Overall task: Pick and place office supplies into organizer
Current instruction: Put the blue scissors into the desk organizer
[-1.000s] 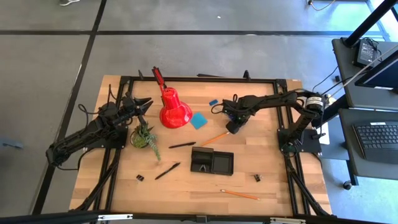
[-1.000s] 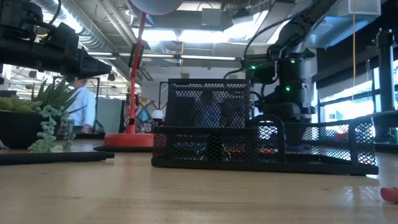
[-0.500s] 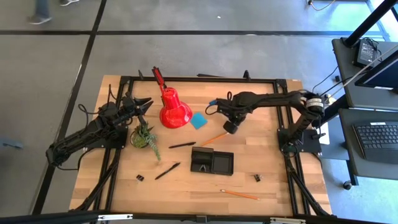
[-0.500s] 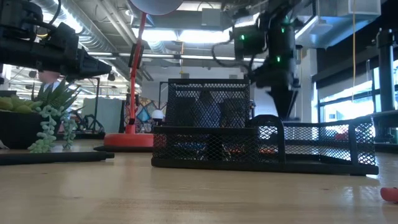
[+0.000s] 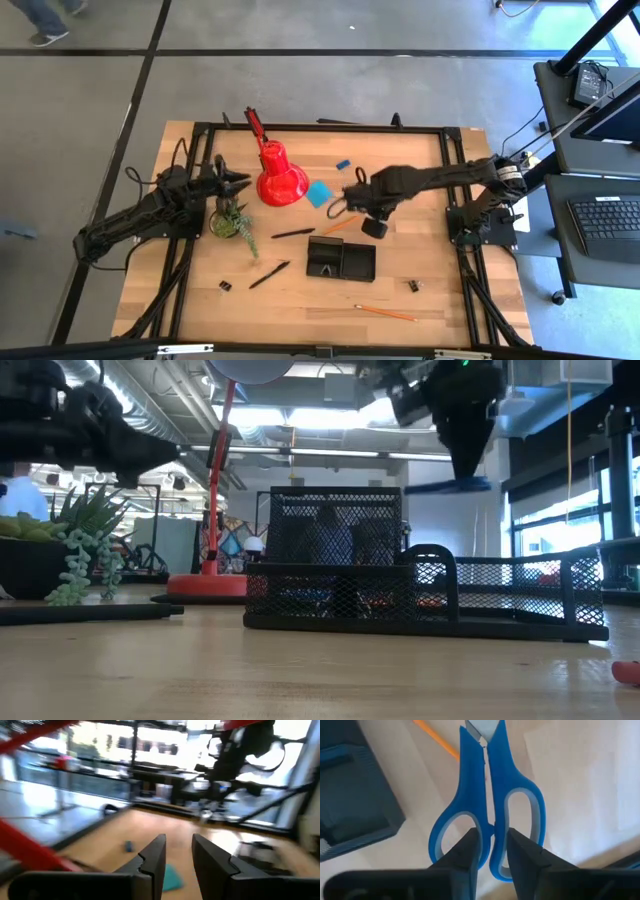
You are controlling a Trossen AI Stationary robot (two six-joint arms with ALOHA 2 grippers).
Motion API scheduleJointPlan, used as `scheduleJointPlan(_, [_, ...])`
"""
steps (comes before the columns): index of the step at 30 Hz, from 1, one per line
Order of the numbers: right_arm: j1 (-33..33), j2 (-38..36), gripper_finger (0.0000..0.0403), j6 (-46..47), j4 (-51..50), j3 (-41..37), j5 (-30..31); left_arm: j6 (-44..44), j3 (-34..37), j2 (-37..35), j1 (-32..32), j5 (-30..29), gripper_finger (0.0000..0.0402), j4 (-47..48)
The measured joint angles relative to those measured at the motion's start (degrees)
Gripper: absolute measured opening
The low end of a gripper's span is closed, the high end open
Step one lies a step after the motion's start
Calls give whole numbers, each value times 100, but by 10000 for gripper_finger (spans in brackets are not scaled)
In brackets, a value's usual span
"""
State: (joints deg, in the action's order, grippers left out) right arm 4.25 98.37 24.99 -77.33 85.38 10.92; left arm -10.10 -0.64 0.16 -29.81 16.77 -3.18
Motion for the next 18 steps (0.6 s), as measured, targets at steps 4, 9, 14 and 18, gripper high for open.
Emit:
scheduleJointPlan(4, [448, 0, 84, -17, -1, 5, 826, -837, 0, -1, 368, 141, 99, -5])
scheduleJointPlan(9, [893, 0, 84, -159, 93, 5, 1601, -1304, 0, -1, 970, 141, 115, -63])
scheduleJointPlan(14, [1189, 0, 85, -277, 112, 5, 2002, -1260, -2, 29, 1715, -37, 118, -518])
scheduleJointPlan(18, [1397, 0, 85, -476, 184, 5, 2435, -1062, -2, 258, 2317, -627, 114, -618])
